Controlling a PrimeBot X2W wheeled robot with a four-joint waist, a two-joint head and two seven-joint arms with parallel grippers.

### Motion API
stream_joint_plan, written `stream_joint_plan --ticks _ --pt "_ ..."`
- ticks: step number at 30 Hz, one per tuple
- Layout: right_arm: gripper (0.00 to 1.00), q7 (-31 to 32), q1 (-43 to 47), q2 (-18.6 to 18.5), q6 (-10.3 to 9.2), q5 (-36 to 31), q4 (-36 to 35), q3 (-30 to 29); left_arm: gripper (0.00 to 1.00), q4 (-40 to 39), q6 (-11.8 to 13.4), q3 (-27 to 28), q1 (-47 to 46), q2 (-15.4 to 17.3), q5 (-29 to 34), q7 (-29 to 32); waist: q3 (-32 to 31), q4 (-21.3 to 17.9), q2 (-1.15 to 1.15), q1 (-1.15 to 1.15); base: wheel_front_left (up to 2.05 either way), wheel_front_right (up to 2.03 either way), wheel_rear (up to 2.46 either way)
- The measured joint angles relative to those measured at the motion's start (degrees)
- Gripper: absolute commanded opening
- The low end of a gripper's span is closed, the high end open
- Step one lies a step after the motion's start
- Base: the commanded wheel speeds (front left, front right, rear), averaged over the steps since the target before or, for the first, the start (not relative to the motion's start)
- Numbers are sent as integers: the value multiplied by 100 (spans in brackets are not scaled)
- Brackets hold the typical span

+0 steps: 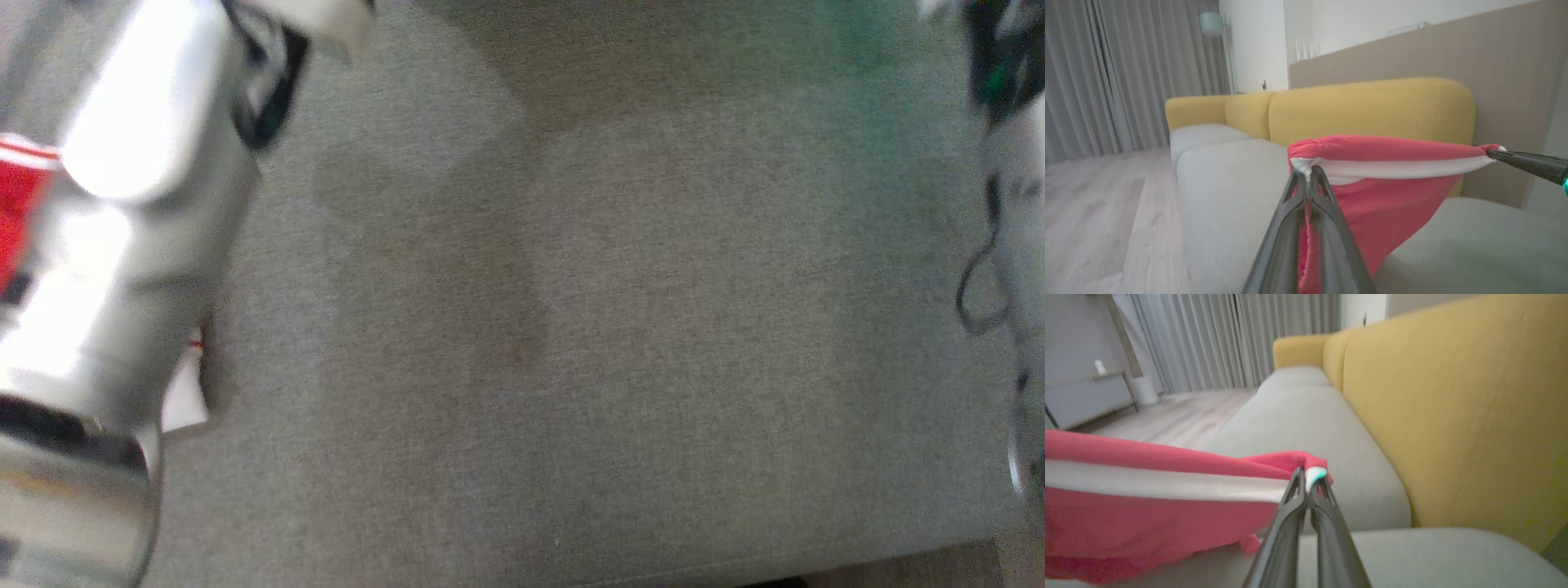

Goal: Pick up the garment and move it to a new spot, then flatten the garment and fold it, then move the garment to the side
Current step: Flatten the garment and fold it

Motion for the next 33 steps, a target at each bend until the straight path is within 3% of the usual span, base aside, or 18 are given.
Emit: stream_joint_plan --ticks 6,12,17,24,33 --pt "0 623 1021 -437 0 495 297 1020 0 -354 -47 -765 1370 102 -1 1 -201 190 0 -1 0 0 0" --pt "0 1234 1751 -1100 0 1460 -279 1859 0 -993 -47 -1282 2318 531 236 1 -585 303 0 -2 0 0 0" --pt "0 1771 2453 -1566 0 2105 -734 2429 0 -1206 -18 -1335 3016 605 240 1 -992 322 0 -1 0 0 0" --pt "0 2205 3513 -2124 1 2942 -1388 2707 0 -1512 152 -1412 3939 601 181 2 -1676 251 1 -1 0 0 0" --pt "0 2299 4820 -2732 1 3649 -2346 2424 0 -2202 531 -1619 5097 590 18 13 -2452 82 1 -1 0 0 0"
